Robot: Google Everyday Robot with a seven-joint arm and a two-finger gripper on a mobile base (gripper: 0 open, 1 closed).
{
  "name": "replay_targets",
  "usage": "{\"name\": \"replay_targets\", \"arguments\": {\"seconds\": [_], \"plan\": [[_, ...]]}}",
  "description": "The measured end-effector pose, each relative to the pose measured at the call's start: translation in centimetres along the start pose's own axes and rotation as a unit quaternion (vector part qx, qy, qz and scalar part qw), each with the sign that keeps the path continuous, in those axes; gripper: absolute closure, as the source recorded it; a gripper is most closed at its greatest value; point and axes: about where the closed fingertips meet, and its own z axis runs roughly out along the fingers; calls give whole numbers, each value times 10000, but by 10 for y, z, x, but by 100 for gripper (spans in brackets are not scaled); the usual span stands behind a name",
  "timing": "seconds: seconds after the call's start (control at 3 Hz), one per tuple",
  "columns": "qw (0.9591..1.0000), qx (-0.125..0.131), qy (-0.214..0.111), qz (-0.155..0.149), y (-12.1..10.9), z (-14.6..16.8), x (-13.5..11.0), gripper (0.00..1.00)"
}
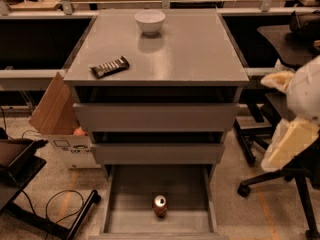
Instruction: Pick coke can from bottom drawer and place on counter
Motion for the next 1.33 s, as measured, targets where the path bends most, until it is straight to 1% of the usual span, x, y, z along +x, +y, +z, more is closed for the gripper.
{"name": "replay_targets", "arguments": {"seconds": [0.33, 0.67, 1.0, 1.33], "plan": [[9952, -255, -921, 200, 34, 74, 25, 0], [9756, -116, -2126, 539, 48, 137, 27, 0], [9410, 484, -3201, 986, 37, 172, 27, 0], [9054, 970, -3915, 1325, 28, 200, 38, 0]]}}
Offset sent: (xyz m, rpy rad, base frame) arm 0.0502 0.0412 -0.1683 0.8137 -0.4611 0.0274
